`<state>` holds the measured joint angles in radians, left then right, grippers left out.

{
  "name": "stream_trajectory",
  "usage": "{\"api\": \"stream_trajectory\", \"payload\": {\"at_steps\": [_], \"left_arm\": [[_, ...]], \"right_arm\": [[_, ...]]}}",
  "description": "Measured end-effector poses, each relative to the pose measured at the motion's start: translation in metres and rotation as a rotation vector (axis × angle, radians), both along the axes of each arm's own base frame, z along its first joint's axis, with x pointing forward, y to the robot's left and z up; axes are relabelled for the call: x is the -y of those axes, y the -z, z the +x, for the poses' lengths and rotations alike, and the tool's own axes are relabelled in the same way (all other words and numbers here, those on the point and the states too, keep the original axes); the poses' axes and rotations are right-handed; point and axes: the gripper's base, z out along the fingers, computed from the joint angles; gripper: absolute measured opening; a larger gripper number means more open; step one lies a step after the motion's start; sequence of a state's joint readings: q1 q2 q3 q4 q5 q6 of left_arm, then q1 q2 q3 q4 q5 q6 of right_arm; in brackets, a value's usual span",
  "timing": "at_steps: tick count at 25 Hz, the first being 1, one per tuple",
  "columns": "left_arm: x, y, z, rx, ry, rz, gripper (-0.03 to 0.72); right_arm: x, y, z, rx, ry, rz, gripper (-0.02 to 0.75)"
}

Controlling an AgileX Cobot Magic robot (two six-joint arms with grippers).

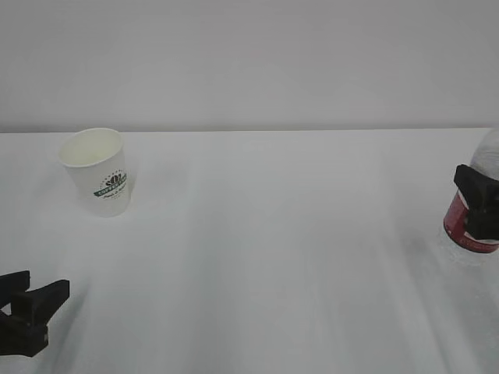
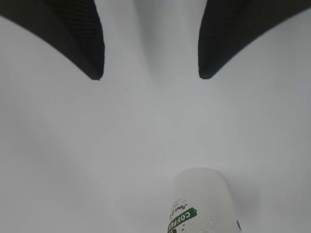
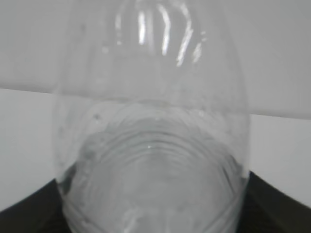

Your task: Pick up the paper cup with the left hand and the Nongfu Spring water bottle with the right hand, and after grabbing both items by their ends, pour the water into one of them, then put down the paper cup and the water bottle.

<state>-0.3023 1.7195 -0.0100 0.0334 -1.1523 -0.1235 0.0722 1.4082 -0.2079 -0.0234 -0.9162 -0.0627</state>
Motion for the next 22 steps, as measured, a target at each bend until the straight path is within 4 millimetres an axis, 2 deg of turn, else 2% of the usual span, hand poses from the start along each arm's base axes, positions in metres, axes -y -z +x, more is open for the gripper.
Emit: {"api": "stream_trajectory", "payload": {"at_steps": [3, 7, 9, 18, 22], "left_arm": [[0.001, -0.001, 0.002, 0.011, 0.008, 0.013, 0.478], [0.003, -0.003, 0.009, 0.04, 0.011, 0.014, 0.624], [0.004, -0.006, 0.016, 0.064, 0.005, 0.01, 0.666], [0.007, -0.016, 0.044, 0.154, -0.058, -0.01, 0.69], [0.009, -0.014, 0.052, 0.158, -0.065, -0.008, 0.69]], "right_arm": [[0.0, 0.002, 0.0, -0.017, 0.0, -0.002, 0.521], [0.0, 0.002, -0.001, -0.027, 0.0, -0.003, 0.521], [0.0, 0.003, -0.001, -0.029, -0.002, -0.004, 0.521], [-0.001, 0.003, -0.001, -0.031, -0.01, -0.009, 0.521], [-0.001, 0.003, -0.001, -0.031, -0.01, -0.009, 0.521]]}}
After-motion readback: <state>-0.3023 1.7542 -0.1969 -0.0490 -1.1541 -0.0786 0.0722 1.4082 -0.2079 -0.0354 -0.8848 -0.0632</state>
